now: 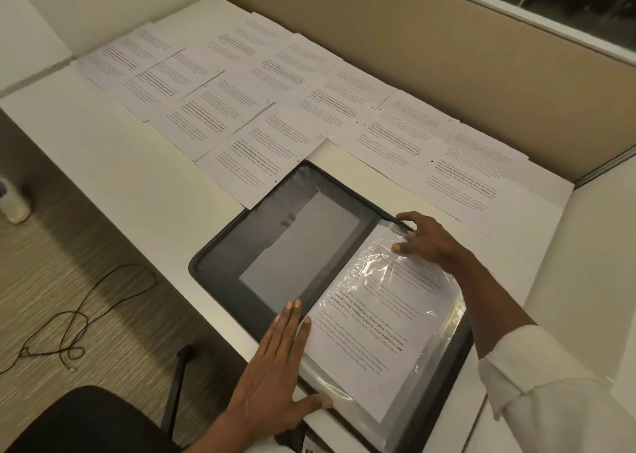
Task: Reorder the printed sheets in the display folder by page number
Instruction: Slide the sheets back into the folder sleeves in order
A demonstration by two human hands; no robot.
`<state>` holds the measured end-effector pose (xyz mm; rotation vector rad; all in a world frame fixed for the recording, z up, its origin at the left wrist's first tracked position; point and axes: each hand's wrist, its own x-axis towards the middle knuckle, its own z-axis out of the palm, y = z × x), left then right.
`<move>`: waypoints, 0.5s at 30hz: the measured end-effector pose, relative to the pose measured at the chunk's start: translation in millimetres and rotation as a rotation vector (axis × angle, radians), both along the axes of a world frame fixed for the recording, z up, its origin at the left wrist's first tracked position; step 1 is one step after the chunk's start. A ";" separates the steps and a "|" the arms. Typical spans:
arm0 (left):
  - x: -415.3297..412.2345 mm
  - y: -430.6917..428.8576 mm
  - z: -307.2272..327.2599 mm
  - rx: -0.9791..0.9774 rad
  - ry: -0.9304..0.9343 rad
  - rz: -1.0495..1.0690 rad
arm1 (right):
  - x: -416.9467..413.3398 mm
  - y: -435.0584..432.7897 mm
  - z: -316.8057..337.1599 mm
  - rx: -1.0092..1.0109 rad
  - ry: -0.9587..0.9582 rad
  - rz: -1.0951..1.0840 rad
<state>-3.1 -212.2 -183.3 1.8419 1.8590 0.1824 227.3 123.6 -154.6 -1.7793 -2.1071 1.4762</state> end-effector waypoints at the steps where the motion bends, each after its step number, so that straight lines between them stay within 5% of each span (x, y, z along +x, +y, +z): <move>1: 0.6 0.0 0.6 -0.009 0.006 -0.007 | -0.7 0.4 1.5 -0.012 -0.008 0.001; 10: -0.2 2.4 -3.5 0.017 -0.001 -0.027 | -0.3 -6.7 -1.8 -0.001 -0.003 -0.130; 15: -5.5 8.8 -9.9 0.039 0.029 -0.089 | -4.7 -9.7 1.1 0.016 -0.093 -0.031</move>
